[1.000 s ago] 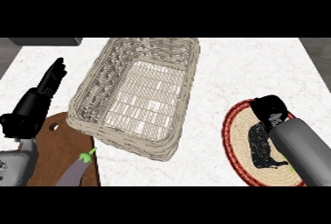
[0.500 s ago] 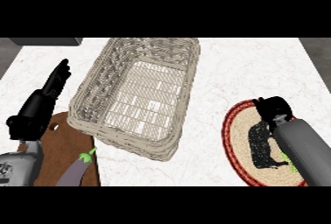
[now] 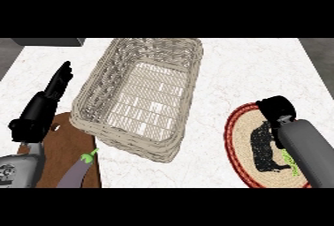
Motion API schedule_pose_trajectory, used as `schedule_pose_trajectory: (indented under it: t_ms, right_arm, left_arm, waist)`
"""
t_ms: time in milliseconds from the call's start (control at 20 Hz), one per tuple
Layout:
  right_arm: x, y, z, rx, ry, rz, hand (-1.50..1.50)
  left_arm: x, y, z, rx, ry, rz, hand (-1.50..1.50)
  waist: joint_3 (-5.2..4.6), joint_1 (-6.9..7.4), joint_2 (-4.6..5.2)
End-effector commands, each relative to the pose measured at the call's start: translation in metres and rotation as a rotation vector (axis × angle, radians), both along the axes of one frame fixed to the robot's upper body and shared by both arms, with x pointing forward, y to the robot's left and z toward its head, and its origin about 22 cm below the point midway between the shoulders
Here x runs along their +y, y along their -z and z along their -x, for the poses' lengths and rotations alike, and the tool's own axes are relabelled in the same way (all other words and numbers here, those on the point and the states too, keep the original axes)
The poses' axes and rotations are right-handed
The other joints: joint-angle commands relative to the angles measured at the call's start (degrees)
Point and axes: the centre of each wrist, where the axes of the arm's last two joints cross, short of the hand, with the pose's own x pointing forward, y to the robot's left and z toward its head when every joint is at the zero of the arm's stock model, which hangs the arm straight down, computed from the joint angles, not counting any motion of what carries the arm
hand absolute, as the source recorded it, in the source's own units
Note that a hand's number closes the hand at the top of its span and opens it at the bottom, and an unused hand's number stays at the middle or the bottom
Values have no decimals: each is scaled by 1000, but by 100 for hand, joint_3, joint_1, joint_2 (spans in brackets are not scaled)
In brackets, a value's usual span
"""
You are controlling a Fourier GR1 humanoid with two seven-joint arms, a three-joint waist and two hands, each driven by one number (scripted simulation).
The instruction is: Pick the sweet potato from the placemat and place it in the basket
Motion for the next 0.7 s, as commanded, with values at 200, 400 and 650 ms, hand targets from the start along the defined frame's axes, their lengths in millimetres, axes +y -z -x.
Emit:
schedule_pose_trajectory:
  t_ms: [200,400,650]
  right_arm:
    - [-20,17,8,21,-87,29,150]
    - [2,13,11,-208,81,-205,150]
    - [-13,6,22,-514,293,-438,150]
  left_arm:
    - [3,-15,3,-24,-12,-12,0]
    - [-3,3,-2,14,-19,-1,0]
    - [1,0,8,5,-30,-1,0]
  waist:
    - [75,-10,91]
    - [77,-129,70]
    - [84,-159,36]
